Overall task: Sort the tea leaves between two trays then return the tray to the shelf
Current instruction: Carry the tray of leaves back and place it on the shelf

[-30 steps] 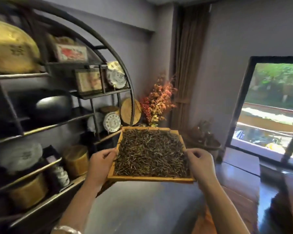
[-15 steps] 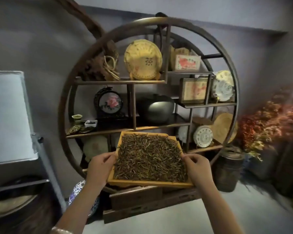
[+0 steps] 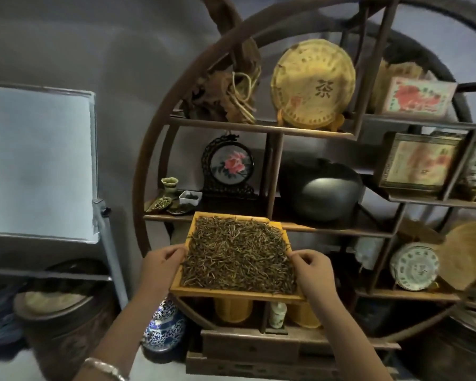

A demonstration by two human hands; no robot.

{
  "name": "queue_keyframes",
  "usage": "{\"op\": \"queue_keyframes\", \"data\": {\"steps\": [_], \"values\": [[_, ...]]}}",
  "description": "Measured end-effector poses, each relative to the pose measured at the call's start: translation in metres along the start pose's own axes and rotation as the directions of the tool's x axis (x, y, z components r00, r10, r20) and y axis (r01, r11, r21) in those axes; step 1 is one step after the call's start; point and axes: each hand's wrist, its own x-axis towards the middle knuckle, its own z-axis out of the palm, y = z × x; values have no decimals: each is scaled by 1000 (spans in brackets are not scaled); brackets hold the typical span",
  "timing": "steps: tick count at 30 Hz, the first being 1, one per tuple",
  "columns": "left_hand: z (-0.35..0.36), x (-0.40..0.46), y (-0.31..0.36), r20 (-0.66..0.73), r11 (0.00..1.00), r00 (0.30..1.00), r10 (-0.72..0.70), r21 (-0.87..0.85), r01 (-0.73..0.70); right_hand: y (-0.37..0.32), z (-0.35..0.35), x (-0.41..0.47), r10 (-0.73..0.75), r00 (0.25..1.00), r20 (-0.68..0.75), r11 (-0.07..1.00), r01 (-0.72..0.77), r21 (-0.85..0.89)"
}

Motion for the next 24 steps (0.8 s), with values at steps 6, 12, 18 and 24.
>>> {"op": "queue_keyframes", "data": {"steps": [6, 12, 18, 24], "values": [[47, 78, -17, -51, 998, 996, -67, 16, 68, 18, 32, 104, -4, 997, 74, 1000, 5, -13], [70, 133, -32, -110, 995, 993, -43, 80, 52, 36, 67, 166, -17, 993, 113, 1000, 17, 3], [85, 181, -59, -103, 996, 991, -81, 38, 86, 56, 100, 208, 40, 992, 116, 998, -45, 42], [101, 232, -89, -7, 994, 995, -103, -21, 103, 72, 135, 245, 95, 991, 90, 994, -99, 47]]}}
